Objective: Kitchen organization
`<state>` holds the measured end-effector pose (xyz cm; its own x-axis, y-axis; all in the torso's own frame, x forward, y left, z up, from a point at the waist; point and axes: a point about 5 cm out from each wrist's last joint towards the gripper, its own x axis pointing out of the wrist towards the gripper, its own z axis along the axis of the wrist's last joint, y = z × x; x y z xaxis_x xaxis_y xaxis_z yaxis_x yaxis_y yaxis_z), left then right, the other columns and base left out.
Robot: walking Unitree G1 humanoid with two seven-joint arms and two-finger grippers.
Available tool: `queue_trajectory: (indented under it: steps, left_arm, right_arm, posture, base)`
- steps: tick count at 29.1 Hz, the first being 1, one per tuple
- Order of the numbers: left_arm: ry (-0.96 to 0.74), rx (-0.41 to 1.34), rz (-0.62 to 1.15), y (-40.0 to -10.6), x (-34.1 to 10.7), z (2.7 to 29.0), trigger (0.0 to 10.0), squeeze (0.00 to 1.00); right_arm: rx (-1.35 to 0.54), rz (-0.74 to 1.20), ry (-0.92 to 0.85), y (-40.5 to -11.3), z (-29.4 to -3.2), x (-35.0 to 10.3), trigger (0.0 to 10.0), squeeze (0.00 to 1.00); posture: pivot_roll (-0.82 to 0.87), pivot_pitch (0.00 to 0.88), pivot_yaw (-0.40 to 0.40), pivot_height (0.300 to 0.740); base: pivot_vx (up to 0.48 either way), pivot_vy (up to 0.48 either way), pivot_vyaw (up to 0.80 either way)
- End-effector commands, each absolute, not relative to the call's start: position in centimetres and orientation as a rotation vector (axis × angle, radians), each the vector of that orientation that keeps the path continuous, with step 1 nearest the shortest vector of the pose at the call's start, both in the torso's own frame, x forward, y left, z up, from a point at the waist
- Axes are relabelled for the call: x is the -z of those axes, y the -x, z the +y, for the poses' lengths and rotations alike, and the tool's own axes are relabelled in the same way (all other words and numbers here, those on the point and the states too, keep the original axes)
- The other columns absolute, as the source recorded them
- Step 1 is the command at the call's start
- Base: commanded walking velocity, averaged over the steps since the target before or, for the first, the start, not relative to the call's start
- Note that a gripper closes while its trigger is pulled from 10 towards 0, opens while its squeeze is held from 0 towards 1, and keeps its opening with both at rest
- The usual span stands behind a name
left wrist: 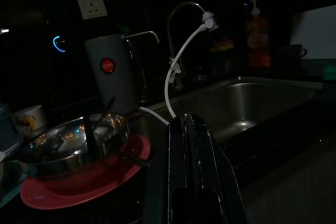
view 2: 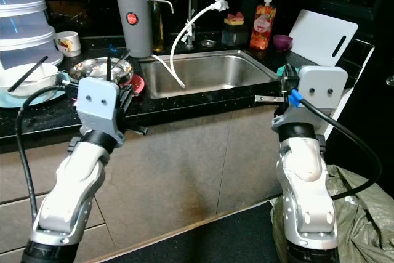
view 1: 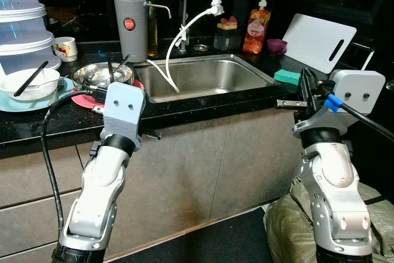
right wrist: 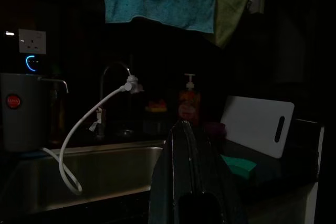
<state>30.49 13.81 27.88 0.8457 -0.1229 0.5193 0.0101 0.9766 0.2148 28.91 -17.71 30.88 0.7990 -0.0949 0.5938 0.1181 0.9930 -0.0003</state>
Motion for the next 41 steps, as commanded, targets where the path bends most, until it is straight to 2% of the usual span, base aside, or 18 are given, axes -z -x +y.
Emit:
queue_trajectory:
  steps: [1,32,41]
  left_arm:
    - [-0.216,0.082,-0.557,-30.48,-27.49,13.64,10.0,0.0]
    - [-0.206,0.082,-0.545,-30.52,-26.91,13.31,10.0,0.0]
    - [-0.204,0.082,-0.554,-30.61,-27.11,13.34,10.0,0.0]
  right_arm:
    - [0.119,-0.633,0.041,-28.88,-17.84,-30.57,10.0,0.0]
    - [0.117,-0.611,0.063,-29.06,-17.64,-29.72,10.0,0.0]
    - [0.117,-0.607,0.066,-29.11,-17.66,-29.63,10.0,0.0]
  posture:
    - [0.0,0.093,-0.055,0.74]
    - [-0.01,0.086,-0.056,0.74]
    - [-0.01,0.086,-0.056,0.74]
  base:
    - [0.0,0.0,0.0]
    - [0.0,0.0,0.0]
    - [0.465,0.0,0.0]
